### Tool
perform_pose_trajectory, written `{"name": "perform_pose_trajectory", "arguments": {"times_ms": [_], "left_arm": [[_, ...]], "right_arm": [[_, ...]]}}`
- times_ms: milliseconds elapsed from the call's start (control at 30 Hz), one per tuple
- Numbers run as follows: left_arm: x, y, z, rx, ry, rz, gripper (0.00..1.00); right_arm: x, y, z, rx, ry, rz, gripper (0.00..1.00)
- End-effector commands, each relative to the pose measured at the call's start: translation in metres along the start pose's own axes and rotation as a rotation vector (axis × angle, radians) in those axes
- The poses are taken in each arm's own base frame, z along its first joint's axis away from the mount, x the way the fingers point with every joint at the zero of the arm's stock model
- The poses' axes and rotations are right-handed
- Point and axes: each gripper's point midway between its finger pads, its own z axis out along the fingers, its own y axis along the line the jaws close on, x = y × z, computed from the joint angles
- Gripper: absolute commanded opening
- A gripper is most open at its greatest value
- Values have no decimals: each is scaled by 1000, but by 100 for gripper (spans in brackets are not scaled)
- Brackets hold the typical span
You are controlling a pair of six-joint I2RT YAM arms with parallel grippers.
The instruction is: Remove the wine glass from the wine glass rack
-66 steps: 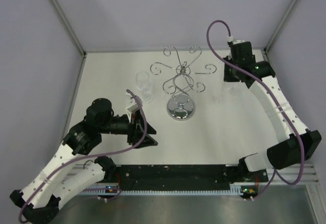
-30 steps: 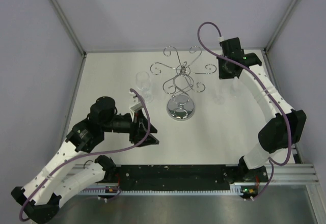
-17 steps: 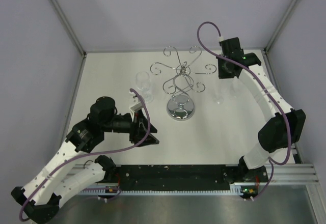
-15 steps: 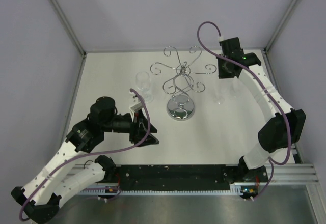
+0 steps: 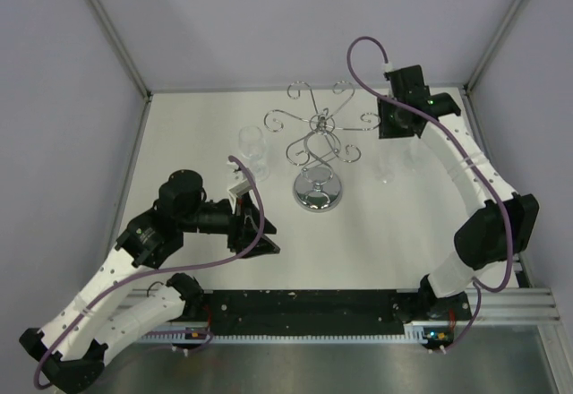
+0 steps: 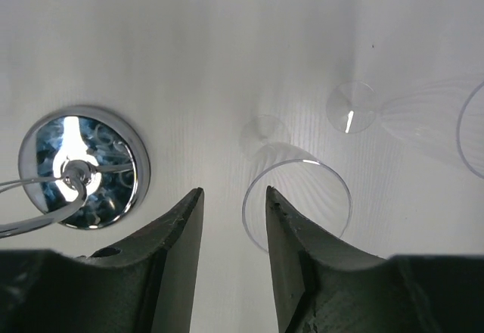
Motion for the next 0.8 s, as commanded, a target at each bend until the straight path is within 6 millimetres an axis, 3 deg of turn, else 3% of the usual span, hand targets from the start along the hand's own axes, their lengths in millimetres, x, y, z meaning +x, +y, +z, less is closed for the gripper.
{"name": "perform_pose_trajectory", "arguments": {"times_ms": [0, 200, 367, 433, 467, 633, 767], "left_arm": [[-4, -2, 0, 2, -1, 27, 66], [-12, -2, -2, -20, -12, 30, 66], [-21, 0, -5, -55, -23, 38, 66], [-27, -1, -6, -69, -32, 45, 66], [-29, 0, -7, -77, -36, 47, 68], [-40, 7, -11, -150, -55, 52, 82], [-47, 8, -15, -184, -64, 49, 95]], "right_arm": [[-48, 3, -52, -72, -191, 61, 42], [-60, 1, -92, -103, -268, 68, 51], [-62, 11, -122, -195, -325, 82, 60], [-64, 14, -138, -228, -362, 92, 81], [-65, 14, -144, -232, -375, 99, 99], [-63, 19, -167, -295, -415, 116, 99], [-64, 13, -180, -281, -464, 142, 99]]}}
